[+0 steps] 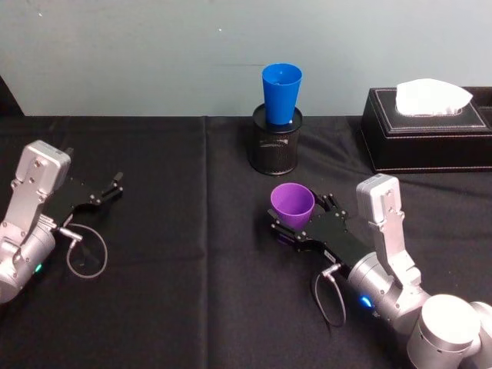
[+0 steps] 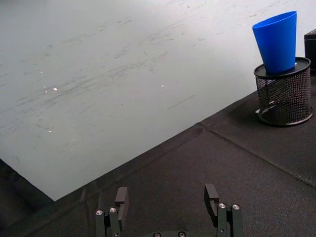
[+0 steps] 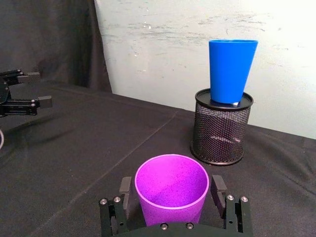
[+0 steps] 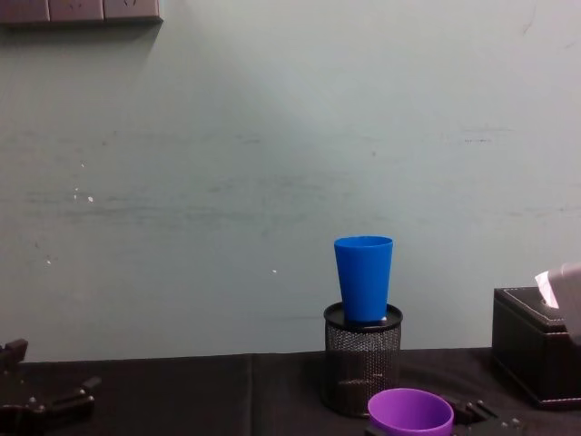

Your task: Pick up one cup with a gripper and tap it against the other cup.

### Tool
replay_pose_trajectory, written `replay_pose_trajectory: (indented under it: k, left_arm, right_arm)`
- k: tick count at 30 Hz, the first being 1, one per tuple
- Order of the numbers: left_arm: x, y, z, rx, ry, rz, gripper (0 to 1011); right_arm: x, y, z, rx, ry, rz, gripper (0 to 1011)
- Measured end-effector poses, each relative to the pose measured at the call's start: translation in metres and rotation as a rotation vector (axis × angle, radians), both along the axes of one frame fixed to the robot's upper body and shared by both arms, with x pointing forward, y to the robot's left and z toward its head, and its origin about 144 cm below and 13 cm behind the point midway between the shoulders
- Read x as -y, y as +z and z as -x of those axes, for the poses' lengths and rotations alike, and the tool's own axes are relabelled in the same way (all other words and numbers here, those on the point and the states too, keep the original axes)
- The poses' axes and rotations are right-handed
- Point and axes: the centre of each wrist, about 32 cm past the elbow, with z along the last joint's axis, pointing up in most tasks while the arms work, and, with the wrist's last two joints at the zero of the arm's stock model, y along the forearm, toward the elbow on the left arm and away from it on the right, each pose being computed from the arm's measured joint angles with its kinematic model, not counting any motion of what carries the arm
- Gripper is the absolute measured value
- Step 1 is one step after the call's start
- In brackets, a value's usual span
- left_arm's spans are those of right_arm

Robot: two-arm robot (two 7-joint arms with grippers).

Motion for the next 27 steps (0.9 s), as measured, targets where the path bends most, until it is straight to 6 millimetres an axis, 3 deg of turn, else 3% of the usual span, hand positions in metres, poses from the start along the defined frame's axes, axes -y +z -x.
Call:
replay_pose_trajectory:
  k: [8, 17, 27]
  left_arm:
    - [0.000, 0.000, 0.000, 0.000, 0.000, 0.000, 1005]
    - [0.000, 0.000, 0.000, 0.000, 0.000, 0.000, 1005]
    - [0.000, 0.000, 0.000, 0.000, 0.000, 0.000, 1005]
  right_arm:
    - [-0.001, 0.007, 0.003, 0.038, 0.009, -0.014, 1003]
    - [-0.004, 0.030, 0.010, 0.104, 0.005, -0.075, 1003]
    - [-0.005, 0.052, 0.011, 0.156, -0.248, -0.089, 1003]
